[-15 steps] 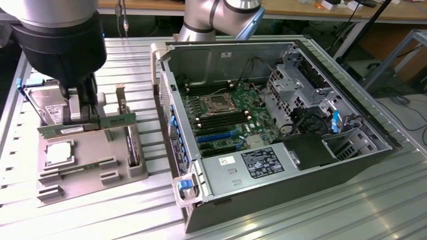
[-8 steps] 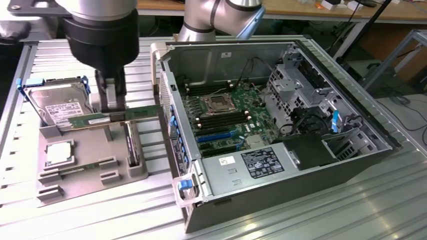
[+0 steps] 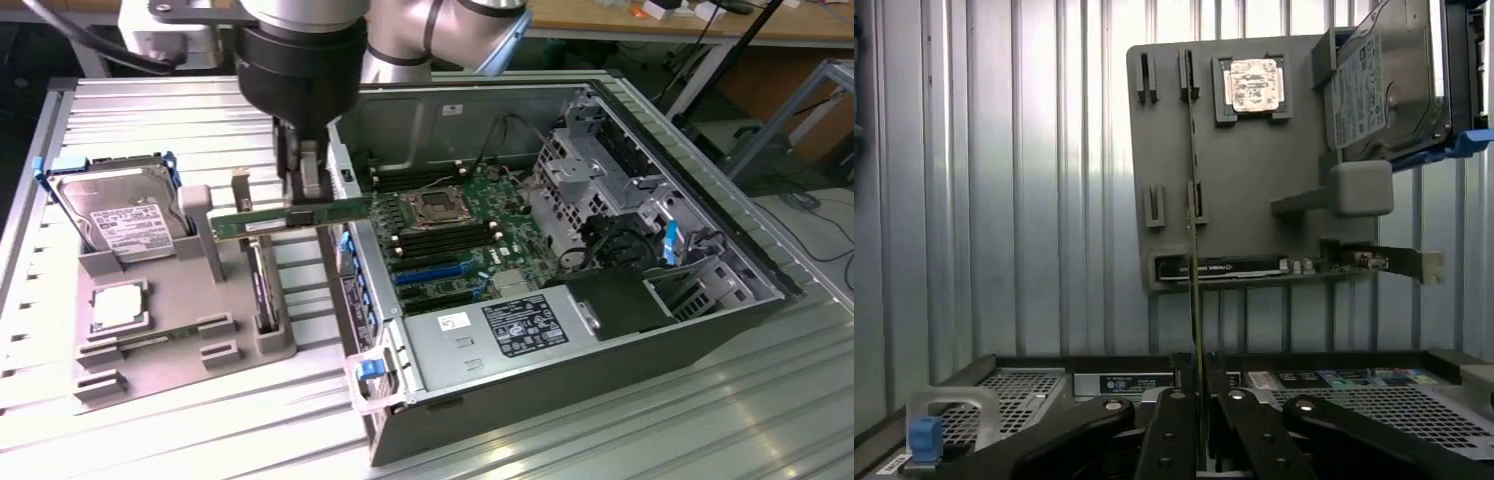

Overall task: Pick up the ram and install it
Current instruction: 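Pick up the ram and move it above insertion slot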

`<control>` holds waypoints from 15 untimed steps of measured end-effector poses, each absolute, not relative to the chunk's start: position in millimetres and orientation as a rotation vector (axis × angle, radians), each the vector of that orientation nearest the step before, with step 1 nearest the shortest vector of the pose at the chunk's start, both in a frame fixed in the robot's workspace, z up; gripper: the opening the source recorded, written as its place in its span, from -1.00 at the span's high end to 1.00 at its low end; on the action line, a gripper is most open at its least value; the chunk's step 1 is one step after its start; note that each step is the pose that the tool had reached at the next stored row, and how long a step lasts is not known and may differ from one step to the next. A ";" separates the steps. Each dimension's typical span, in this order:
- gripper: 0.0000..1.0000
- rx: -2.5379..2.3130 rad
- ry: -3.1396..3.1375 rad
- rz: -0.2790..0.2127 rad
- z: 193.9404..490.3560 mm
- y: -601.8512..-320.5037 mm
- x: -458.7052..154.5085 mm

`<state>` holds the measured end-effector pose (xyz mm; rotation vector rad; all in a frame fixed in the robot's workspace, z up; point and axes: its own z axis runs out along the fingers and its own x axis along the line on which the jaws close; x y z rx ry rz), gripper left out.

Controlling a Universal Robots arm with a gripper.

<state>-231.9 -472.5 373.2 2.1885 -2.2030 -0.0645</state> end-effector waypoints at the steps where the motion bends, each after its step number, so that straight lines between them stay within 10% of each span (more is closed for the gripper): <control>1: 0.72 2.188 -2.203 -0.065 373.3 -472.1 -227.4; 15: 0.72 2.188 -2.202 -0.067 373.2 -467.3 -121.5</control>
